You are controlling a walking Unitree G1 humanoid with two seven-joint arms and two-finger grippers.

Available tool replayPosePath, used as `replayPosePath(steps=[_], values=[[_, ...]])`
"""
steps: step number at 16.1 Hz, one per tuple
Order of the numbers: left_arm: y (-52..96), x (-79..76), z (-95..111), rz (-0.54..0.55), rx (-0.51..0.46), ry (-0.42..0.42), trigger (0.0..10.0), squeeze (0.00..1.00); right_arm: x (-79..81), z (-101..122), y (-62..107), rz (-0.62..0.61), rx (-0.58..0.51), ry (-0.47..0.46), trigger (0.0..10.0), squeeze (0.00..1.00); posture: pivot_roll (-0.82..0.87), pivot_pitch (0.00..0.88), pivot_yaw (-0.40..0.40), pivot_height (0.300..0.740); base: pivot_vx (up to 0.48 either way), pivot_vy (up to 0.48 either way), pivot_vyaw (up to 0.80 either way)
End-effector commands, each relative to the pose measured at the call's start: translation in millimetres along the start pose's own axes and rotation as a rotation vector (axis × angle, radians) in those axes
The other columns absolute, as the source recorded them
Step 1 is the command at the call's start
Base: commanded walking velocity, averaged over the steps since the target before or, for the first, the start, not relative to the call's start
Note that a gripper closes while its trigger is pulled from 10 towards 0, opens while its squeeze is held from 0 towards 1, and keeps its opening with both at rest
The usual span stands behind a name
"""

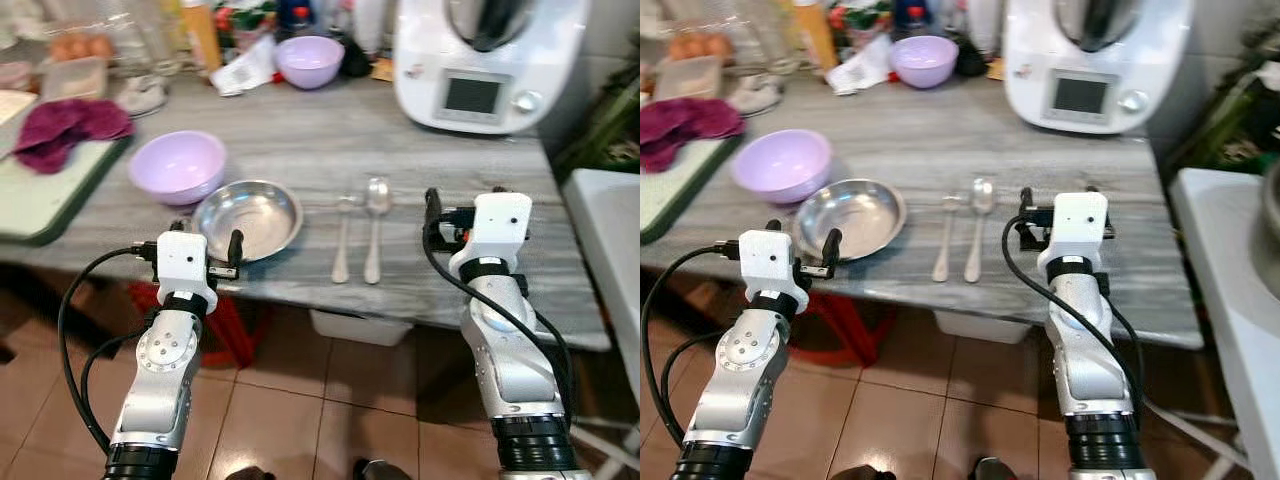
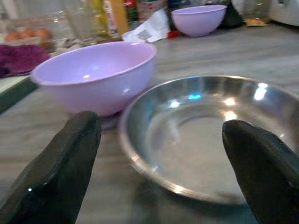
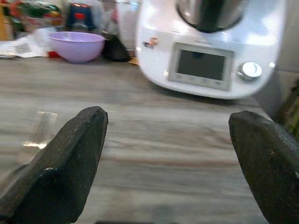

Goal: Setting the table

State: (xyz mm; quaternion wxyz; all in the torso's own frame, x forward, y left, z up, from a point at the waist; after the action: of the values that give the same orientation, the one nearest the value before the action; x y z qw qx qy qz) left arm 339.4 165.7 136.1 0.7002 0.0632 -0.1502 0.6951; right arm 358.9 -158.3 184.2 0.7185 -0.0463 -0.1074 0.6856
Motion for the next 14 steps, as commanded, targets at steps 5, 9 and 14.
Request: replayPosePath(steps=[5, 9, 14], values=[[1.4, -1.5, -4.5, -0.002, 0.018, -0.008, 10.0, 0.00, -1.1, -1.6, 2.2, -0.014, -0.001, -0.009, 10.0, 0.00, -0.11, 0.104, 0.038, 0.740, -0.265, 0.000, 0.00], [2.5, -4.6, -5.0, -0.009, 0.023, -0.007, 10.0, 0.00, -2.2, -3.7, 1.7, -0.016, 0.004, -0.001, 10.0, 0.00, -0.11, 0.109, 0.036, 0.740, -0.282, 0.000, 0.00], [1.7, -5.6, -4.8, -0.011, 0.023, -0.007, 10.0, 0.00, -4.1, -6.7, 3.4, -0.022, 0.016, -0.013, 10.0, 0.00, -0.12, 0.113, 0.032, 0.740, -0.291, 0.000, 0.00]])
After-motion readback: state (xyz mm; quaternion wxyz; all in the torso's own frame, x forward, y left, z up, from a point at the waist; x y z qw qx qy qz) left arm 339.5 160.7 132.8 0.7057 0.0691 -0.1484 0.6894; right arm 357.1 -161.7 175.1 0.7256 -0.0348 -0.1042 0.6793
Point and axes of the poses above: a point about 5 cm out from each wrist's last joint towards the gripper, its own y axis pointing back from the gripper into the wrist, its own z axis along the axis of the wrist's last joint, x = y × z, the point moved 4 cm from there along -y, pointing out of the wrist towards the gripper, and after that the axes turned 11 degrees about -y, right-handed, at the moved point
